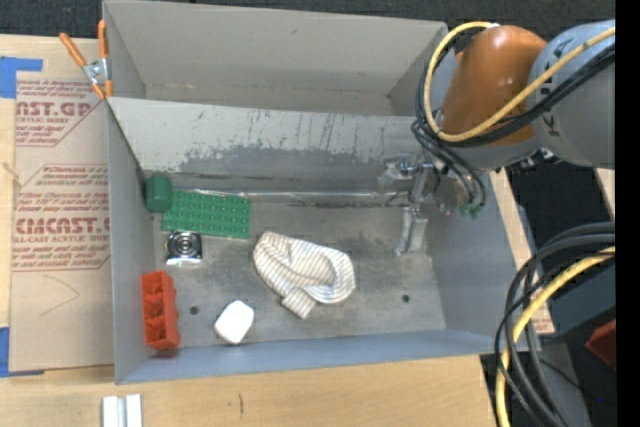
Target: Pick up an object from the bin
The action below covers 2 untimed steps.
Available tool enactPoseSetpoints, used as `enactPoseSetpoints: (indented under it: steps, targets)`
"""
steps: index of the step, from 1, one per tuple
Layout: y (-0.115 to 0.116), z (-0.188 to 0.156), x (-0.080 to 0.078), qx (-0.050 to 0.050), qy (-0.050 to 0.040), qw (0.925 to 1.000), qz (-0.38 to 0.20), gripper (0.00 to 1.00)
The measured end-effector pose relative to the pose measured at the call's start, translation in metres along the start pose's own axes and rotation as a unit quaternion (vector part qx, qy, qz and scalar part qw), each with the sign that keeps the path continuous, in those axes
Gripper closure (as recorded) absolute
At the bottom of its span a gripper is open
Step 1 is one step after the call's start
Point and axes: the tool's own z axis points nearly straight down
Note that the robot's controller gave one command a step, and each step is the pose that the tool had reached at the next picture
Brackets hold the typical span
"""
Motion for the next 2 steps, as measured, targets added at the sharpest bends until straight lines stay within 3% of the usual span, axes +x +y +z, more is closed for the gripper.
enactPoseSetpoints:
  steps: [1,2]
  targets:
    - [0.0,-0.005,-0.002,0.0,-0.0036,1.0,-0.001,0.0]
    - [0.037,0.048,0.034,0.0,-0.0045,0.9996,0.029,0.0]
